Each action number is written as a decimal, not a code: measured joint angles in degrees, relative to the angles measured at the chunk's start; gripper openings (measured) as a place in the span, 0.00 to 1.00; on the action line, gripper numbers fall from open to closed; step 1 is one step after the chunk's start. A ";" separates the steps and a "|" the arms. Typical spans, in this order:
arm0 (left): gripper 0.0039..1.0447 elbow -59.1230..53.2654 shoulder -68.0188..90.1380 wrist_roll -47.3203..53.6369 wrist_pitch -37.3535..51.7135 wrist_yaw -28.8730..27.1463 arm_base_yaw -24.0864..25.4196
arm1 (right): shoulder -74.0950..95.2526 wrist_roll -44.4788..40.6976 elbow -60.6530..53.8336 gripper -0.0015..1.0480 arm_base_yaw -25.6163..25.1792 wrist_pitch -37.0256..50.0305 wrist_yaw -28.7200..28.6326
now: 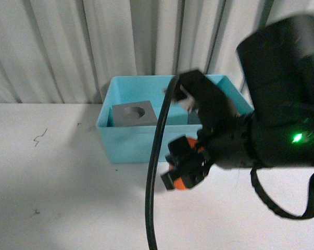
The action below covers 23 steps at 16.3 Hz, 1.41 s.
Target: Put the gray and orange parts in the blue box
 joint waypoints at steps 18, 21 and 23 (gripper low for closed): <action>0.94 0.00 0.00 0.00 0.00 0.00 0.00 | 19.21 9.05 34.05 0.46 -3.74 -4.00 6.58; 0.94 0.00 0.00 0.00 0.00 0.02 0.00 | 21.55 9.55 36.00 0.46 -3.43 -5.81 8.76; 0.94 0.00 0.00 0.00 0.00 0.00 0.00 | 22.75 9.64 36.61 0.46 -3.23 -6.29 9.60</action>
